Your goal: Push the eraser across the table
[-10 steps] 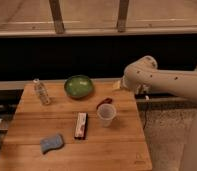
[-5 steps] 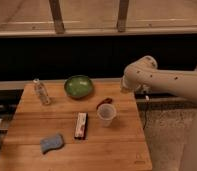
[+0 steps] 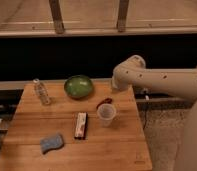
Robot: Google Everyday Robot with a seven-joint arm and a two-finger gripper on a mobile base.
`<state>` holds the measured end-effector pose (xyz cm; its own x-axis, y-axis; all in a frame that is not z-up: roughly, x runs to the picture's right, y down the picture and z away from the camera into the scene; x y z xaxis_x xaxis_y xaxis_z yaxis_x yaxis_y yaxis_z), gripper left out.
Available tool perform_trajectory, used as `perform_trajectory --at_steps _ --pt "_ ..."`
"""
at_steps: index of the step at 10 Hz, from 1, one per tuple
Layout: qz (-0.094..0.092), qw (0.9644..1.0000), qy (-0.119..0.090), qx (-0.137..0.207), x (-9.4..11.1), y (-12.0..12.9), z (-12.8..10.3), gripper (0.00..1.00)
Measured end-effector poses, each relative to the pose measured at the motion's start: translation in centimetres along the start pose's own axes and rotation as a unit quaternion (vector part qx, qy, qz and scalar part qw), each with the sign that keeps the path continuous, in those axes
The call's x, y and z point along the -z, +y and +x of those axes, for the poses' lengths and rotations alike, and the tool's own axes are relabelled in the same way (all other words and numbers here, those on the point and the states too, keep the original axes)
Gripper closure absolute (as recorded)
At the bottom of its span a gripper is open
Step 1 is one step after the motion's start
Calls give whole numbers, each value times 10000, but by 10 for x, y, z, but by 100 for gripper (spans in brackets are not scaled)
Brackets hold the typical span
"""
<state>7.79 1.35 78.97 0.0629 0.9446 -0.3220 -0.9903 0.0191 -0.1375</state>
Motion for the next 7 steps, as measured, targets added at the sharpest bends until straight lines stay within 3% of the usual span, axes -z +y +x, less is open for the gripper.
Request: perform_trajectory --at_steps 1,7 --pt "-67 9996 121 241 -4 22 5 100" --pt "-282 9942 782 685 -31 64 38 100"
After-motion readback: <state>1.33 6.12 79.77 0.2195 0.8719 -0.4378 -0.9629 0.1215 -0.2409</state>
